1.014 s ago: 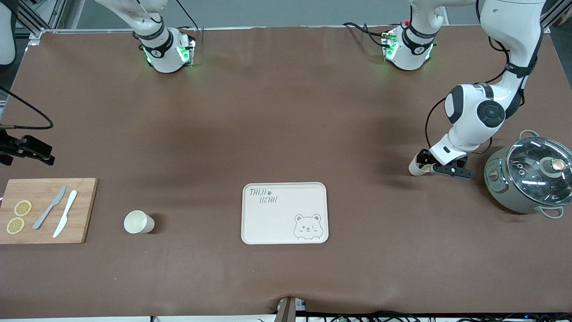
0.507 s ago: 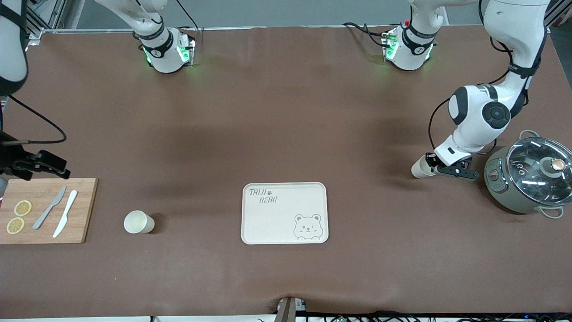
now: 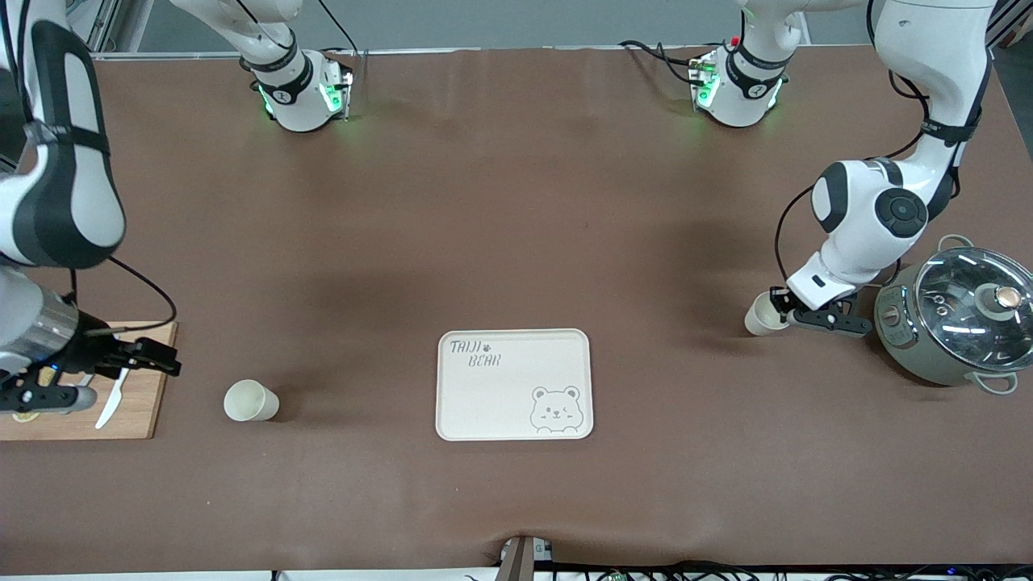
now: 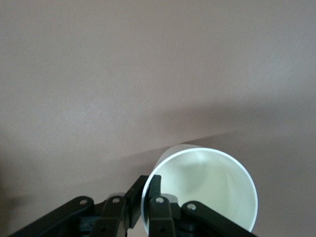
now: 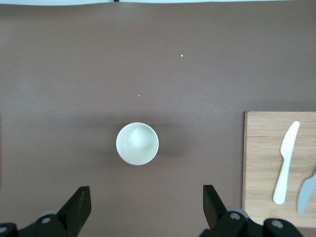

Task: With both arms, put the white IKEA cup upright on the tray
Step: 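Lift the cup with the left gripper while the right gripper reaches the other cup, then carry the cup over the tray while the right gripper grasps the other cup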

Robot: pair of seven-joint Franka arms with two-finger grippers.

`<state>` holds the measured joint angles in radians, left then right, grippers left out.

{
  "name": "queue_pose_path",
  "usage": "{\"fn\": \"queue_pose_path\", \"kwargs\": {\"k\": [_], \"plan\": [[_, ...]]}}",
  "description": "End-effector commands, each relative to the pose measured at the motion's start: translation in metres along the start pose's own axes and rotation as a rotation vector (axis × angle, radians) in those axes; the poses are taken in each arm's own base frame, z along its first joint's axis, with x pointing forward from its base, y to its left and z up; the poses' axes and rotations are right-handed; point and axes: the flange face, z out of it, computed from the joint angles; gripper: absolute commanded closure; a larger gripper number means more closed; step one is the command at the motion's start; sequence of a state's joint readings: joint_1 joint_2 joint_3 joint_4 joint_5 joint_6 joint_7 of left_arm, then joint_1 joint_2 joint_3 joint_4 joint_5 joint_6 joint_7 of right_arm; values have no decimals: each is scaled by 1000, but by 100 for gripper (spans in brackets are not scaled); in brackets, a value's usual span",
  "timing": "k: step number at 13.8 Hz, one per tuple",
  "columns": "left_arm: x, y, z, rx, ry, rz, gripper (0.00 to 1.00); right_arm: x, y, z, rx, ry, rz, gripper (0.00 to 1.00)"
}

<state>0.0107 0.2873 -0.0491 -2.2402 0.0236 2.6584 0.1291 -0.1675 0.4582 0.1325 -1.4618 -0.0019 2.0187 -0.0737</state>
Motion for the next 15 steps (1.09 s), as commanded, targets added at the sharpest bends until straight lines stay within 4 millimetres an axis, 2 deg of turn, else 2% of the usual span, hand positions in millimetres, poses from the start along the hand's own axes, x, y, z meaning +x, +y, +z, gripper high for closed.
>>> {"fn": "queue_pose_path", "kwargs": {"k": [1, 4, 6, 8, 10, 11, 14, 15], "plan": [[58, 43, -59, -36, -21, -100, 100, 11, 10, 28, -2, 20, 0, 0], [114, 110, -112, -47, -74, -194, 100, 28, 14, 62, 6, 25, 12, 0], [136, 143, -133, -46, -98, -238, 100, 37, 17, 79, 10, 21, 14, 0], [149, 180, -145, -47, -105, -277, 100, 39, 12, 96, 8, 18, 7, 0], [153, 224, -142, -47, -112, -338, 100, 42, 16, 115, -3, 42, 2, 0], [154, 246, -133, -45, -118, -376, 100, 43, 16, 122, -10, 48, -2, 0], [163, 313, -96, -40, -112, -444, 100, 40, 17, 133, -53, 25, -40, 0], [164, 324, -84, -30, -96, -459, 100, 39, 20, 134, -75, 14, -56, 0]]}}
